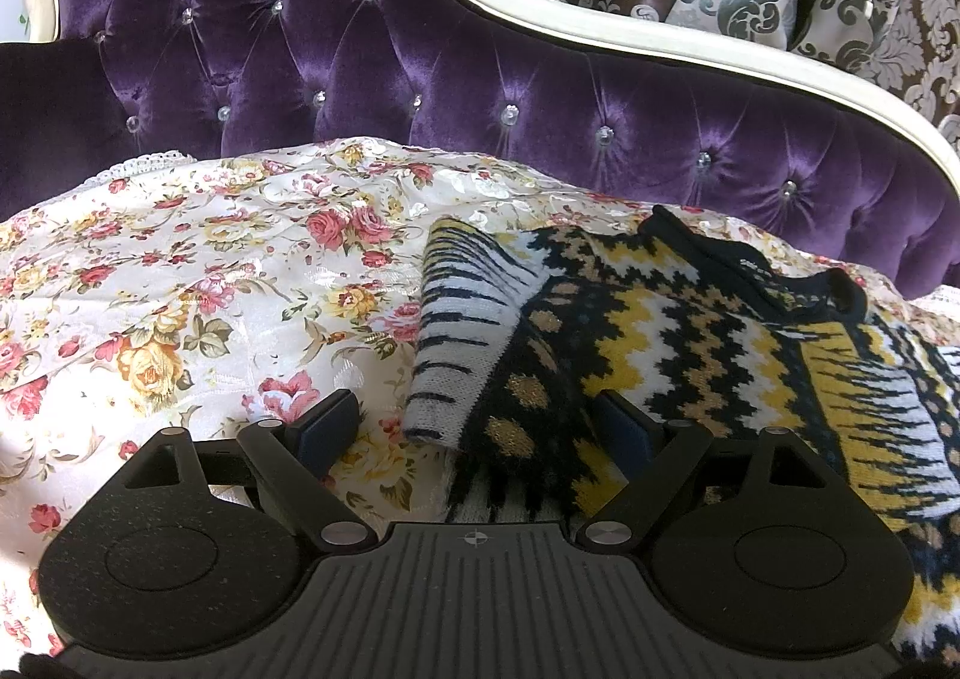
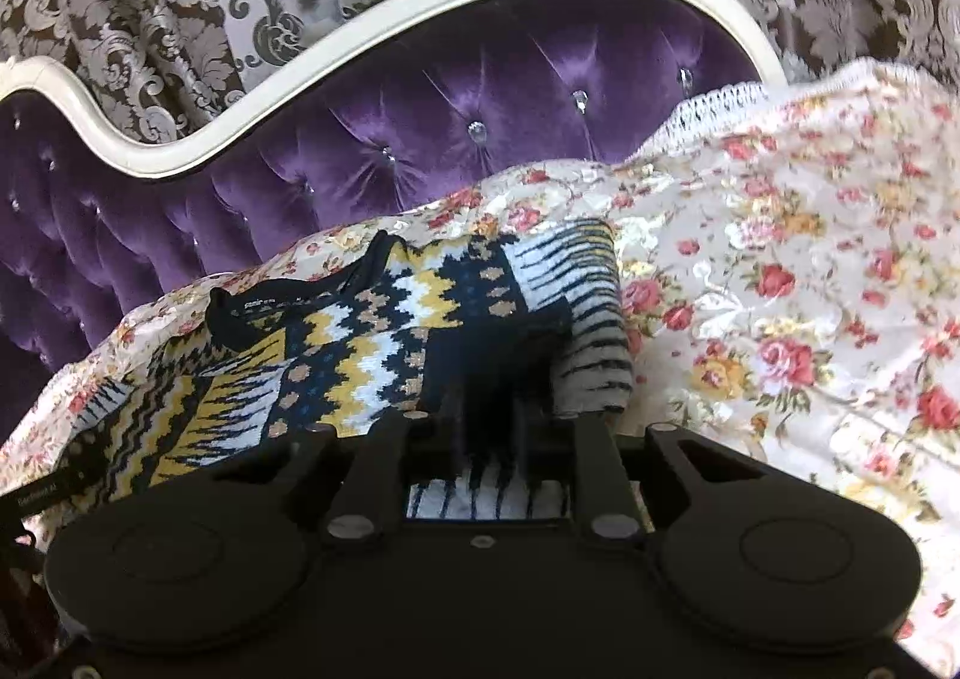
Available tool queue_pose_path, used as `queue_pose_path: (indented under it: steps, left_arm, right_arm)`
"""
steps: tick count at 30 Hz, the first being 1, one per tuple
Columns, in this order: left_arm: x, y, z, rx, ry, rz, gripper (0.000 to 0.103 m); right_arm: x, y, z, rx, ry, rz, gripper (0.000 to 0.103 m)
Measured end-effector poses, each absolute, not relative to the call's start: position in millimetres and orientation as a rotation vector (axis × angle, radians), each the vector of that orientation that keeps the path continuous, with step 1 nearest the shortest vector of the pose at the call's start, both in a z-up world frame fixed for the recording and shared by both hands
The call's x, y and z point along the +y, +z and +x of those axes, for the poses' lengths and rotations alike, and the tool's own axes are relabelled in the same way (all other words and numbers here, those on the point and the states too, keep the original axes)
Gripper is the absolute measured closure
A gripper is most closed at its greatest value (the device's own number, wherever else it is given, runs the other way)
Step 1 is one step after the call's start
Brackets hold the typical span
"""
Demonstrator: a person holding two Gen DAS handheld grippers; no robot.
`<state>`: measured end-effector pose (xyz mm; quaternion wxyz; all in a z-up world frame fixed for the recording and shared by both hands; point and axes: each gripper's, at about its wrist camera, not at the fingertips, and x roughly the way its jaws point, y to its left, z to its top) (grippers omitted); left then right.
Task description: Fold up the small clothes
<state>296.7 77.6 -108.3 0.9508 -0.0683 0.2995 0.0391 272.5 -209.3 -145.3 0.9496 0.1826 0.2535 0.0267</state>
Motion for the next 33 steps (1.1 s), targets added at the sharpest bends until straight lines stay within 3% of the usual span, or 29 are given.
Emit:
queue_pose_path:
  steps: [1,2,3,13,19,25,33]
  left_arm:
    - [77.4,-108.2,296.8,0.609,0.079,-0.139,0.017]
    - [77.4,-108.3,296.7,0.609,0.08,-0.138,0.017]
    - [77.7,-108.3,296.6,0.609,0.079,-0.139,0.017]
    - [78.6,-108.7,296.3,0.609,0.079,-0.139,0.017]
    - [78.7,-108.4,296.3,0.609,0.079,-0.139,0.017]
    - [77.9,-108.4,297.5,0.617,0.08,-0.129,0.017]
    - [83.4,-89.4,294.4,0.737,0.046,-0.151,0.016]
  right_arm:
    - [-209.6,-145.5,272.1,0.518,0.057,0.374,0.077]
    - [-210.0,-144.2,271.2,0.519,0.058,0.372,0.09]
    - [-210.4,-142.2,269.1,0.519,0.065,0.37,0.092]
    - [-216.9,-148.5,269.5,0.649,0.032,0.356,0.092]
    - [-222.5,-129.1,259.2,0.607,0.002,0.364,0.042]
    - [-232.7,-106.7,249.4,0.509,0.022,0.398,0.012]
    - [-234.7,-106.2,248.9,0.497,0.031,0.405,0.008]
